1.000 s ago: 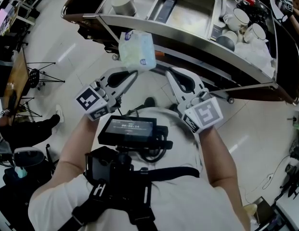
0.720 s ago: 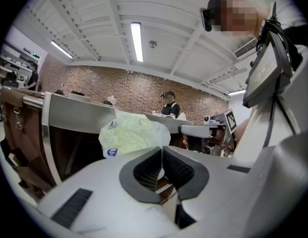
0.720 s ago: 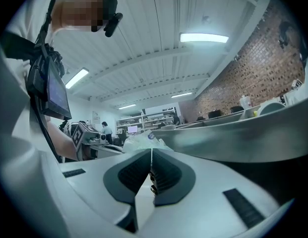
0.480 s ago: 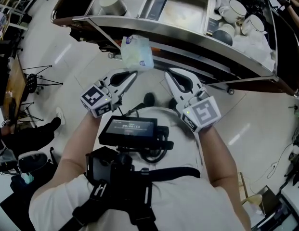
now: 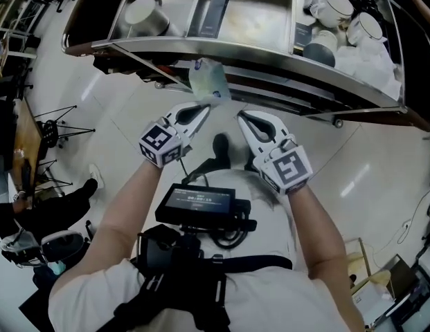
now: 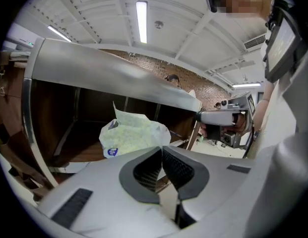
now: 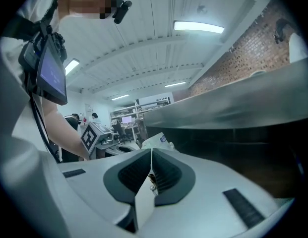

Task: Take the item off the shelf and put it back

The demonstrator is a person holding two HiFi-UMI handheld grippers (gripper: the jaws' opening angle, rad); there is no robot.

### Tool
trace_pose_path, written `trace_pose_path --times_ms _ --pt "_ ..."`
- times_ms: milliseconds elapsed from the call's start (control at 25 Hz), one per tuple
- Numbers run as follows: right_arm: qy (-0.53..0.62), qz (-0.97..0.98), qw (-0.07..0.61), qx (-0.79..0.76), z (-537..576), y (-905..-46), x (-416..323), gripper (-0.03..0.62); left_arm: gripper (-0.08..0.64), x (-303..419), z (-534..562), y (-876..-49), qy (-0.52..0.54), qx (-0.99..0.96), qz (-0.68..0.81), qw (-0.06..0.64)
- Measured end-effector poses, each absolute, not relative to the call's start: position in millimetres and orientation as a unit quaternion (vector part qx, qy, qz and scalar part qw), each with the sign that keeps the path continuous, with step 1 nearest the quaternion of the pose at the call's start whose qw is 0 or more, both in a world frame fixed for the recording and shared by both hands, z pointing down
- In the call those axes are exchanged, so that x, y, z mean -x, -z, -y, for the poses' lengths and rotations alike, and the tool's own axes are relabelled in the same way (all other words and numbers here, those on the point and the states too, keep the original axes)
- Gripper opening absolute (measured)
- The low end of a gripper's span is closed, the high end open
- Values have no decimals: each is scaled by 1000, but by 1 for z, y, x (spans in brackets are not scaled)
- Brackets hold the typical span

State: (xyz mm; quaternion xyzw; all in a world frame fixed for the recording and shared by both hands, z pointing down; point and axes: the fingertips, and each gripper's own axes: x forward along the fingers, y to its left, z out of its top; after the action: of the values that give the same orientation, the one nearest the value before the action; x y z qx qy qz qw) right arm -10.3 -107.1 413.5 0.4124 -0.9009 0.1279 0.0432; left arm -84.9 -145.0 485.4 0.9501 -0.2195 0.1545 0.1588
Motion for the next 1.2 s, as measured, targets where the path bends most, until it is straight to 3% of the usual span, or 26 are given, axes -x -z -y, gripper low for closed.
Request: trace_pose_path --times_ms 440,1200 --pt "-193 871 64 -447 110 -478 -13 18 15 38 189 -547 -212 -944 214 132" --pt "-258 831 77 -487 111 -552 -29 18 17 -14 263 -585 -230 -924 298 67"
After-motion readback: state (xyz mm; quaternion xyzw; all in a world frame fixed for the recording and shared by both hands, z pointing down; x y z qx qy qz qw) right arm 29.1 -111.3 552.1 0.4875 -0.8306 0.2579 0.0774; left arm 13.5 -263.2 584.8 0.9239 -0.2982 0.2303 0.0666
